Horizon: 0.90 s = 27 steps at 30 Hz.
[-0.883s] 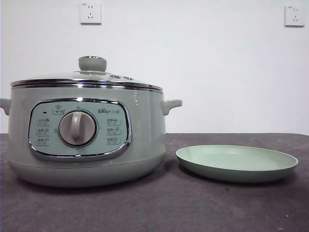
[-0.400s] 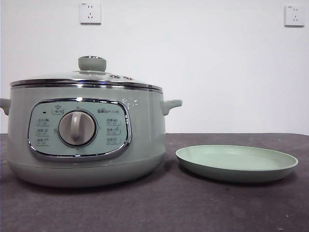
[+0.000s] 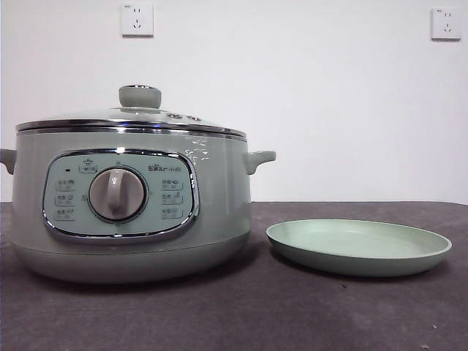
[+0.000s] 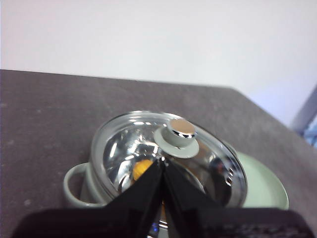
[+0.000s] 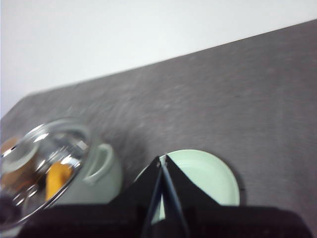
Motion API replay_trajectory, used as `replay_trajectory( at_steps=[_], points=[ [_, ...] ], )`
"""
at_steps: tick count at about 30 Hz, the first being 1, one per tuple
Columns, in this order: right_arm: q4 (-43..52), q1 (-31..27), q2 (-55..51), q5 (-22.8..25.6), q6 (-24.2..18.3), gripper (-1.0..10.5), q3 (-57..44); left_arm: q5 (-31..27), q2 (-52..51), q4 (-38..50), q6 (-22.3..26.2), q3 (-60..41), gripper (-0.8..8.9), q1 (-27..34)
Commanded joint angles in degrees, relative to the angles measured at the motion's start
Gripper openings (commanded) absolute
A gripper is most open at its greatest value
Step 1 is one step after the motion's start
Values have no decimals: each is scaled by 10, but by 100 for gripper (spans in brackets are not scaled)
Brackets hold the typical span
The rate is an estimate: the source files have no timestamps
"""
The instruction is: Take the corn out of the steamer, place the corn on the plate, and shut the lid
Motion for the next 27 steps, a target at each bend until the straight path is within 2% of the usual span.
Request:
replay_trajectory(
  at_steps=[1,5,8,9,12,14,15,21,27],
  points=[
    [-33,1,49,-44,-66,-16,54,16,56,-36,69,43,-6,1],
    [-97,2,116,-106,-118,-16,119,35,130,-92,104,101,-3,1],
    [-131,2,155,-134,-142,13,148,52,177,-113,113,131,10,1],
    [-136,2,164,-137,-144,46,154,59,188,-117,114,138,44,1],
    [-143,5,186,-134,-144,264,162,75,221,-116,113,152,295,1],
    [-145,6,195,-134,-141,386,162,74,238,-115,113,158,400,0],
    [-146,6,197,-134,-141,412,162,74,244,-113,111,158,410,-1],
    [-142,10,200,-134,-139,410,162,74,287,-55,91,159,409,-21],
    [-142,18,200,-134,-130,410,162,54,358,-3,77,197,409,-77]
  ],
)
